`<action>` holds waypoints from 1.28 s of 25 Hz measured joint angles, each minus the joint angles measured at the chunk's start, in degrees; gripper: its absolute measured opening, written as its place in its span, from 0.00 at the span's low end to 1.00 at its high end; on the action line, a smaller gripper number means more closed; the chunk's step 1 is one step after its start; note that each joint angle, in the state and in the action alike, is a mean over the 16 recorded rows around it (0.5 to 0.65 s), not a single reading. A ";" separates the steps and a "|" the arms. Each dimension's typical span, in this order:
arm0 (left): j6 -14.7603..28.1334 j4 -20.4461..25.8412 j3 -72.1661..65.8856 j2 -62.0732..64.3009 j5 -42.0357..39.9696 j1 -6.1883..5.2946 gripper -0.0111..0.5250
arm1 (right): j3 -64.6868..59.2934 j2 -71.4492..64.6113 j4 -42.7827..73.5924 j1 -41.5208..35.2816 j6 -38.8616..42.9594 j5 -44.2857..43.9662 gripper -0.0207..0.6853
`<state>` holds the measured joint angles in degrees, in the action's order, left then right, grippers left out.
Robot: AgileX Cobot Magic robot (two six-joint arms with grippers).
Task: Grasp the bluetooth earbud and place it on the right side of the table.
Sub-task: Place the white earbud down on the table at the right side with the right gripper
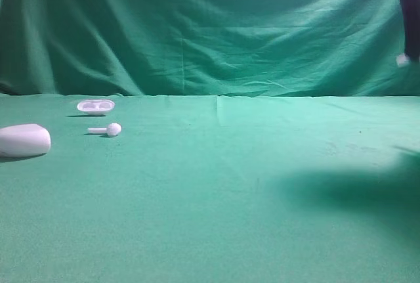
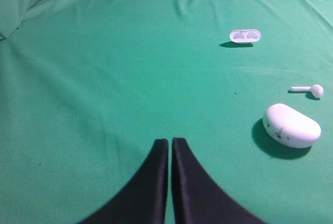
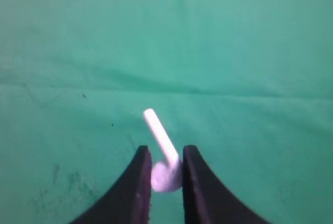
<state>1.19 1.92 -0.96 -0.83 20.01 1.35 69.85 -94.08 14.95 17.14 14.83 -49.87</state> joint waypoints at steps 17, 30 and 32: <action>0.00 0.00 0.00 0.00 0.00 0.00 0.02 | -16.17 -6.75 0.06 -3.15 3.94 19.21 0.51; 0.00 0.00 0.00 0.00 0.00 0.00 0.02 | -16.25 8.14 -2.25 -3.24 4.16 13.06 0.57; 0.00 0.00 0.00 0.00 0.00 0.00 0.02 | -16.25 12.31 -2.97 -3.24 3.94 10.87 0.45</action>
<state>1.19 1.92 -0.96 -0.83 20.01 1.35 53.60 -81.77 11.98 13.90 18.77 -39.00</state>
